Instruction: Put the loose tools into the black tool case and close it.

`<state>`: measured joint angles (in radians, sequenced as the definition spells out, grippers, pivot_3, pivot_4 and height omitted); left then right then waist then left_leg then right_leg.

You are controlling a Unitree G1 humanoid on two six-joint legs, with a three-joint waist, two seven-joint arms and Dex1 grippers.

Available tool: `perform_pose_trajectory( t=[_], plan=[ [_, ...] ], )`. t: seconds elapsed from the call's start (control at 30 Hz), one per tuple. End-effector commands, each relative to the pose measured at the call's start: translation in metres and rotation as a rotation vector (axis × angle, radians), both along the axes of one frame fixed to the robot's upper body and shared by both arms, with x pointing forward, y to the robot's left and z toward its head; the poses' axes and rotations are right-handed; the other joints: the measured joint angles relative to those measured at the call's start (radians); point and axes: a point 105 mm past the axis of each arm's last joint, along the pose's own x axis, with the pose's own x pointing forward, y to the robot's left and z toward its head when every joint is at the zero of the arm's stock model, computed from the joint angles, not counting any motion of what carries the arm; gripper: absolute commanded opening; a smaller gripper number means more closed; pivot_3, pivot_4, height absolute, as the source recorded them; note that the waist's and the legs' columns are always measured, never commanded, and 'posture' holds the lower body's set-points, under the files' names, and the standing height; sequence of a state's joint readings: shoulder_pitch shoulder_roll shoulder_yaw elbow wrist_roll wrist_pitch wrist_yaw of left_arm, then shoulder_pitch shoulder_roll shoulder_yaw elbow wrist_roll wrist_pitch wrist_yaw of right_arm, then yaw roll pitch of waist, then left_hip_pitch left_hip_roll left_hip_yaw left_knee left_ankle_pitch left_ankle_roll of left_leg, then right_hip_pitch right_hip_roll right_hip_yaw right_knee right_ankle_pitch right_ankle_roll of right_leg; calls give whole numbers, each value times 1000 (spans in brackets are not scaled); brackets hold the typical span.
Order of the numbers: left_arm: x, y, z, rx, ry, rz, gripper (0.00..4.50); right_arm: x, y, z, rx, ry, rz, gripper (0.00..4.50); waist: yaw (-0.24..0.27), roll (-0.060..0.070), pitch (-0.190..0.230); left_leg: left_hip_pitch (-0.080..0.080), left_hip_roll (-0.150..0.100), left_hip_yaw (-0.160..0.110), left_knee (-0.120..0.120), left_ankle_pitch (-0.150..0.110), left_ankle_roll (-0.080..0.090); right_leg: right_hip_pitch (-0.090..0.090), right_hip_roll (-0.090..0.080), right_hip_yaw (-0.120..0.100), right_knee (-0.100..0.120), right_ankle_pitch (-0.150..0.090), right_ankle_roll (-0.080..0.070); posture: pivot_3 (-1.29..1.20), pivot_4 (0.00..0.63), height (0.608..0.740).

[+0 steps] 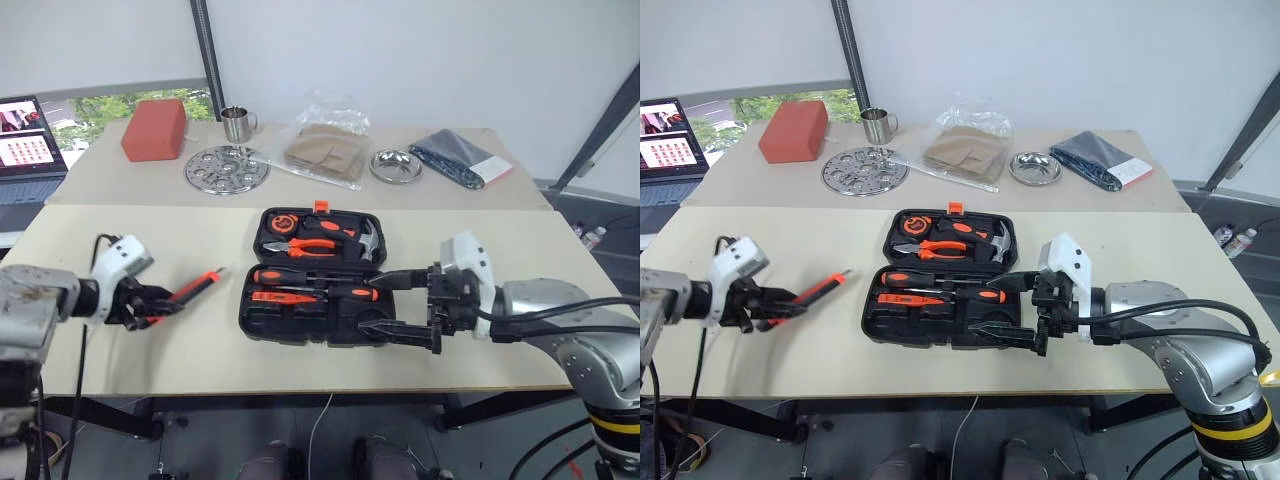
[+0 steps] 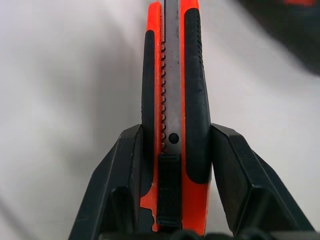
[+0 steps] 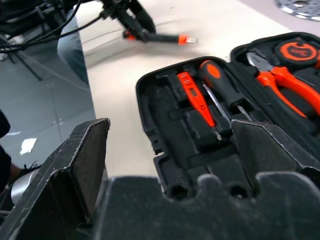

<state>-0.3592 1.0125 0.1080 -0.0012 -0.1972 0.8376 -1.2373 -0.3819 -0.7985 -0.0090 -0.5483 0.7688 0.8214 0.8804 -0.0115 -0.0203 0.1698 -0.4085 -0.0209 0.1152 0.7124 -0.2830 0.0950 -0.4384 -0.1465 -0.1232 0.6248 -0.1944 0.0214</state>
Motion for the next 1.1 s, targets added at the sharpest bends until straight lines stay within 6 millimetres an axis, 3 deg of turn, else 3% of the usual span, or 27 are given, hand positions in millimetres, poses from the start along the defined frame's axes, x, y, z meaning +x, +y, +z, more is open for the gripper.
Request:
perform_pose_trajectory(
  t=[0.03, 0.07, 0.13, 0.3, 0.33, 0.47, 0.8, 0.9, 0.97, 1.07, 1.1],
  plan=[
    [3, 4, 7, 38, -59, 72, 1552, 1, 4, 9, 14, -53, 17, 4500, 6, 1, 0, 0, 0, 0, 0, 0, 0, 0, 0, 0, 0, -2, 4, 0, 150, 734],
    [4, 5, 6, 45, -61, 79, 1552, 1, 4, 10, 16, -54, 17, 4500, 8, 1, 0, 1, 0, 0, 0, 0, -1, 0, 0, 0, 1, -3, 4, 0, 150, 734],
    [4, 7, 6, 52, -68, 83, 2576, 2, 3, 9, 18, -54, 11, 4500, 13, 1, 0, 1, 0, 0, 0, 0, -2, 0, -1, 0, 1, -2, 4, 0, 150, 734],
    [0, 4, 21, 42, -84, 62, 4278, 2, 1, 9, 27, -51, -4, 4500, 22, 1, 0, 1, -1, 0, 0, 0, -2, 0, 0, 1, 1, 3, -4, 0, 150, 734],
    [-1, 2, 24, 27, -79, 65, 4453, 2, 2, 9, 28, -51, -4, 4500, 23, 1, 0, 1, -1, 0, 0, 0, -2, 0, 0, 0, 1, 3, -4, 0, 150, 734],
    [5, -8, 32, 1, -40, 71, 4453, 0, 5, 7, 41, -47, -2, 4500, 24, 1, 0, 0, -1, 0, 0, 0, -2, 0, 2, -1, 1, 2, -4, 0, 150, 734],
    [4, 11, -15, 148, 203, 86, 4453, 3, 7, 8, 60, -54, -19, 4500, 15, 2, 1, 2, 0, 2, -2, 1, -2, 0, 5, 1, 1, -1, -3, 0, 150, 734],
    [5, 15, -24, 171, 214, 77, 3796, 1, 7, 7, 56, -55, -20, 4500, 16, 2, 1, 3, 0, 2, -2, 1, -2, 0, 5, 1, 1, -1, -3, 0, 150, 734],
    [7, 15, -23, 162, 205, 80, 2979, 0, 6, 6, 51, -58, -20, 4500, 14, 2, 1, 3, 0, 2, -2, 1, -2, 0, 4, 2, 1, -1, -3, 0, 150, 734],
    [12, 20, -16, 171, 173, 80, 1903, -2, 6, 6, 43, -62, -17, 4500, 14, 2, 1, 3, 0, 2, -2, 1, -2, 0, 3, 1, 2, -1, -3, 0, 150, 734],
    [18, 22, -5, 174, 124, 74, 1626, -2, 5, 6, 37, -62, -17, 4500, 14, 2, 1, 3, 0, 2, -2, 1, -2, 0, 3, 1, 2, -1, -4, 0, 150, 734]
  ],
)
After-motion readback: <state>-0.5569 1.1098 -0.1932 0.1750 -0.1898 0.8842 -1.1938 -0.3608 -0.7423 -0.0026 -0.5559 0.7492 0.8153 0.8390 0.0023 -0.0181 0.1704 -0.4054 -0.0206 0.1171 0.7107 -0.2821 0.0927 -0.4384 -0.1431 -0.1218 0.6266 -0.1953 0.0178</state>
